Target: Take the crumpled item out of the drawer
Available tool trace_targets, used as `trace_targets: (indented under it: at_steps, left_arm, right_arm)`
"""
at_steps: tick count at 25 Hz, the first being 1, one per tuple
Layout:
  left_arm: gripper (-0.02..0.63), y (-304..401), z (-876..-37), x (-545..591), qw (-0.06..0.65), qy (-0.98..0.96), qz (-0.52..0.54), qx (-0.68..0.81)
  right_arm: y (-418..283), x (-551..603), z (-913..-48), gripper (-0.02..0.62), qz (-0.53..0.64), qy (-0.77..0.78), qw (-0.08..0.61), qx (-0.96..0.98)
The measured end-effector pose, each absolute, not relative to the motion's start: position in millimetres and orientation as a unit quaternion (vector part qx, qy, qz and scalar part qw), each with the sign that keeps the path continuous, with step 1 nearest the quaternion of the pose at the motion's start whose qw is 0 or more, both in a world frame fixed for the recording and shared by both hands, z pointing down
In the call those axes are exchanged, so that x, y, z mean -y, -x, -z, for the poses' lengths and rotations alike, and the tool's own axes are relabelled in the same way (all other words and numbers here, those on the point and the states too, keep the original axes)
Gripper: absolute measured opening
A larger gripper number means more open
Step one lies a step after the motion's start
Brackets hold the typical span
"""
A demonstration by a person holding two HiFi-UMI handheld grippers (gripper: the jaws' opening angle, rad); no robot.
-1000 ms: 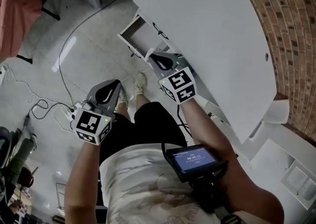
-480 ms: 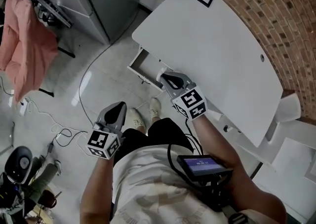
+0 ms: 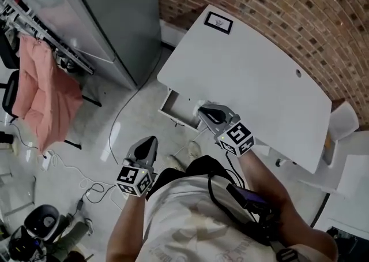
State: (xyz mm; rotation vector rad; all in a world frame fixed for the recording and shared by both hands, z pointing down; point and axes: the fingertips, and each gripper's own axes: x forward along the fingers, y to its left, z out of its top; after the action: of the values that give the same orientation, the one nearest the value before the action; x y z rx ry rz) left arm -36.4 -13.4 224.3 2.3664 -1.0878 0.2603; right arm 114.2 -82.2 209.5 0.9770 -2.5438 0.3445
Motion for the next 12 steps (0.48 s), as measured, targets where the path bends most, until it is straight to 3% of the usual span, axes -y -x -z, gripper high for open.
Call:
trace_targets:
  at_steps: [12]
  left_arm:
    - [0.005, 32, -202, 4, 0.224, -0.895, -0.100, 0.372]
  right_arm:
    - [-109, 41, -177, 0.018, -0.097, -0.337, 0.169, 0.921]
